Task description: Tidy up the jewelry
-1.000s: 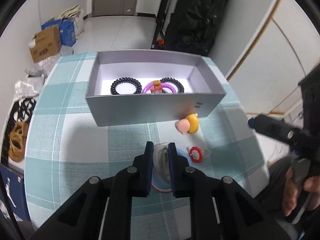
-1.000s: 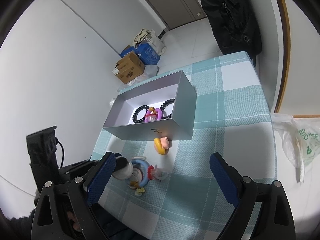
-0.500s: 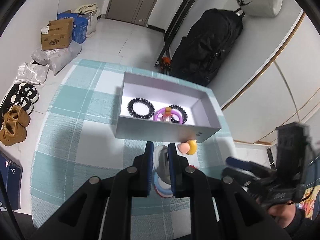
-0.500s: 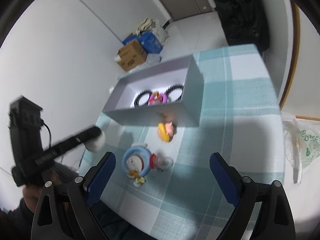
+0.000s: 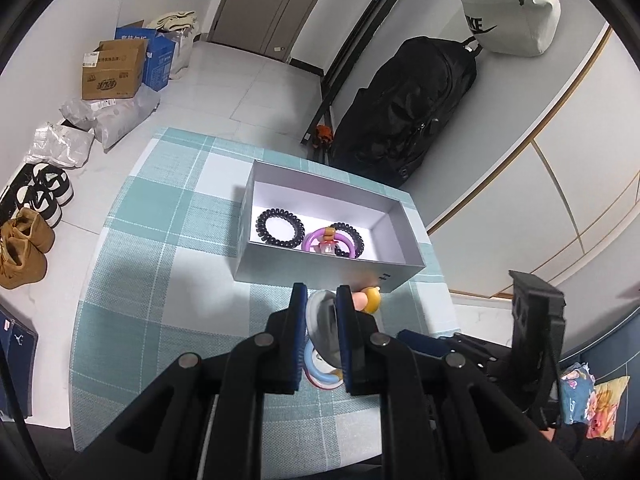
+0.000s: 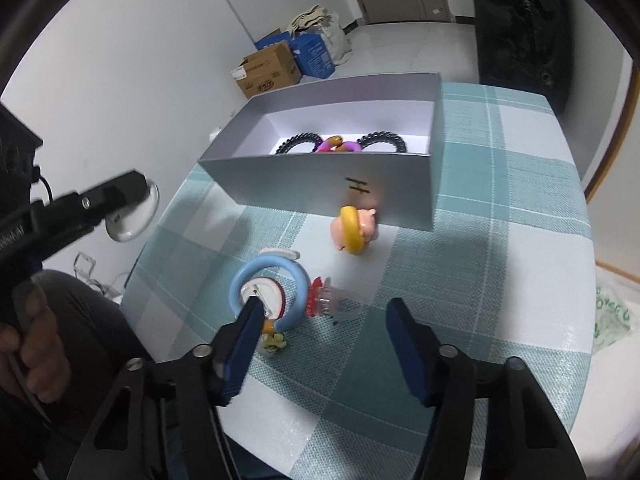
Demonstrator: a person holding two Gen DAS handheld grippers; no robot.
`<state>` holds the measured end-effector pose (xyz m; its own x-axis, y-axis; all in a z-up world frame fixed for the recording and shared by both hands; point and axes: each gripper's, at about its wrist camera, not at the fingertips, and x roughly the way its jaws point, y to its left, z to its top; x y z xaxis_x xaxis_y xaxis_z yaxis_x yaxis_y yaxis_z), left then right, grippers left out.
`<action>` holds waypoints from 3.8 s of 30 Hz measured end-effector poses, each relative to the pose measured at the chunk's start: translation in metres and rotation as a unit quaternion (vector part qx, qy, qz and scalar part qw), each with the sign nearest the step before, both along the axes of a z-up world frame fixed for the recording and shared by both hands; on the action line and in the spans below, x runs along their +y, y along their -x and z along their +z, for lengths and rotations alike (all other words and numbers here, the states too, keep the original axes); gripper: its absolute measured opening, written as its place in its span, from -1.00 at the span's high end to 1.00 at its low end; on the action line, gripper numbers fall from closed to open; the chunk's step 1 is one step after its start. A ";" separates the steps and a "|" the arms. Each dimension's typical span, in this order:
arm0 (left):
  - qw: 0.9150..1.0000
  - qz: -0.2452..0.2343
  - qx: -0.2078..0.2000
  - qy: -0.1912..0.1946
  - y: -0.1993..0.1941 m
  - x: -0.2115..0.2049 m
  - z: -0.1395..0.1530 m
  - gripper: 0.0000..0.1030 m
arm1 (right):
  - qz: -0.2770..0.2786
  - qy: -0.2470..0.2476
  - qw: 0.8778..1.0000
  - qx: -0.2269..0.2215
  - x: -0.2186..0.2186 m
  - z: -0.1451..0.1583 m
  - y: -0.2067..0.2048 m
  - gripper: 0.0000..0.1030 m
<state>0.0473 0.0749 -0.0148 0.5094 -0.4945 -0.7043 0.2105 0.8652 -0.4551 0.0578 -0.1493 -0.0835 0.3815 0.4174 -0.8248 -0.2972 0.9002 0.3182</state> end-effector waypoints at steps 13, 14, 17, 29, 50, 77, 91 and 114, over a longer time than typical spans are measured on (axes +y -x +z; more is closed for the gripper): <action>1.000 -0.007 -0.005 -0.002 0.005 0.002 0.001 0.81 | -0.022 -0.012 1.000 0.016 -0.003 -0.007 -0.012 0.53; 1.000 -0.007 -0.004 -0.002 0.005 0.002 0.001 0.81 | -0.022 -0.010 1.000 0.014 -0.002 -0.006 -0.012 0.55; 1.000 -0.007 -0.001 -0.003 0.005 0.001 0.000 0.81 | -0.021 -0.013 1.000 0.017 -0.002 -0.007 -0.014 0.92; 1.000 -0.006 0.010 0.000 0.003 -0.001 -0.003 0.81 | -0.042 -0.051 0.998 0.014 -0.013 0.000 -0.011 0.32; 1.000 -0.009 0.016 -0.011 0.000 -0.011 -0.007 0.81 | -0.018 0.020 1.000 -0.009 0.020 -0.008 -0.016 0.44; 0.998 -0.010 -0.051 -0.024 -0.029 -0.032 0.031 0.81 | -0.017 -0.084 0.994 -0.062 -0.023 0.071 -0.037 0.44; 0.999 -0.033 -0.038 -0.017 -0.067 -0.048 0.023 0.81 | -0.029 -0.105 0.992 -0.060 -0.026 0.074 -0.090 0.44; 0.998 -0.040 0.030 0.038 -0.096 -0.049 -0.007 -0.02 | -0.072 -0.113 0.990 -0.045 -0.044 0.051 -0.111 -0.24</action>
<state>0.1433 0.0257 -0.0218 0.4240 -0.5854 -0.6911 0.2487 0.8090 -0.5326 0.1692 -0.1936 -0.0324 0.5187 0.5225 -0.6767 -0.2071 0.8448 0.4934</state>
